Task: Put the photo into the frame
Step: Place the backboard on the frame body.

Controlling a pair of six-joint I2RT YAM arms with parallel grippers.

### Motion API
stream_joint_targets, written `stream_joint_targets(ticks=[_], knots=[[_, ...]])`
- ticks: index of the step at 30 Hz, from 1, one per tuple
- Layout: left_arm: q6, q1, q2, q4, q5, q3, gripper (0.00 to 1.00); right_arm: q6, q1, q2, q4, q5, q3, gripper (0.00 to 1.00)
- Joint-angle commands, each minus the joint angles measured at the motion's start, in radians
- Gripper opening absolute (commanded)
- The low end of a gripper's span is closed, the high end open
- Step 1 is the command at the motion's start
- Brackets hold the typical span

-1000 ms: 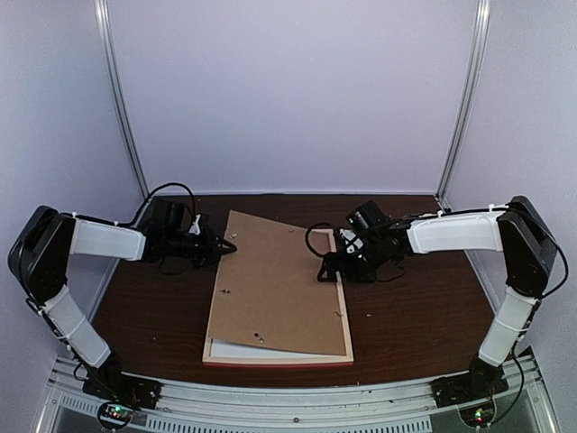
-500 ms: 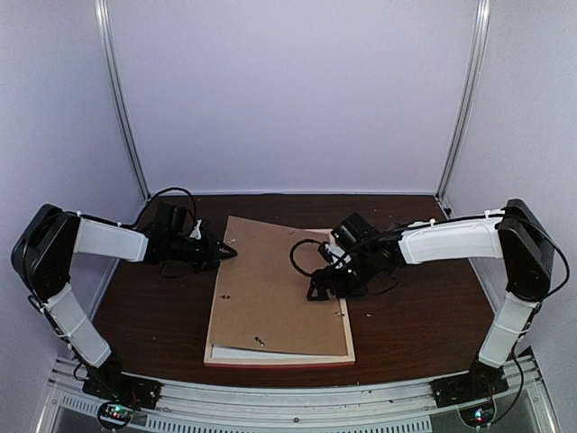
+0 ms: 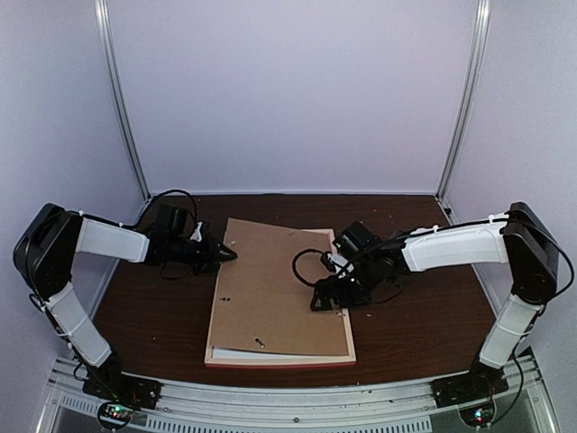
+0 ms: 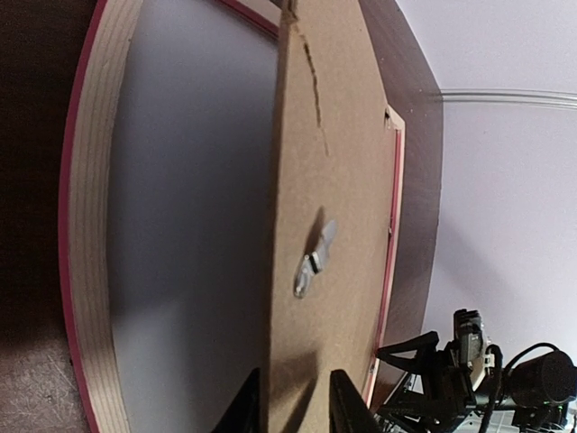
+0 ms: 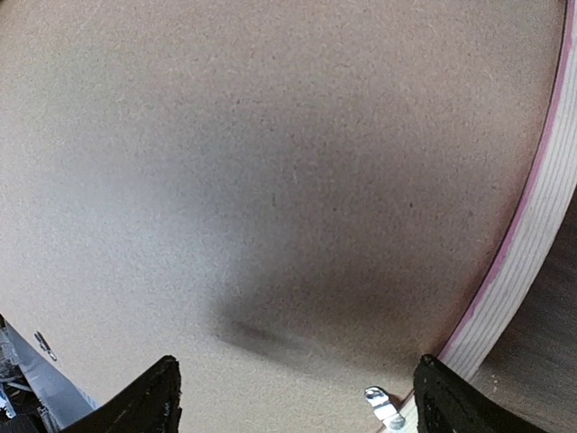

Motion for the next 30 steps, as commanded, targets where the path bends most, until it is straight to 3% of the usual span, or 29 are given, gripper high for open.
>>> stream_joint_targets(ticks=[1, 17, 30], knots=[[0.018, 0.000, 0.005, 0.037, 0.006, -0.002, 0.25, 0.020, 0.014, -0.043, -0.031, 0.028, -0.029, 0.89], [0.018, 0.000, 0.008, 0.035, 0.006, 0.004, 0.25, 0.049, 0.052, -0.038, -0.061, 0.044, -0.028, 0.87], [0.022, 0.000, -0.001, 0.023, -0.011, 0.000, 0.25, 0.165, 0.057, -0.042, -0.052, 0.045, -0.042, 0.87]])
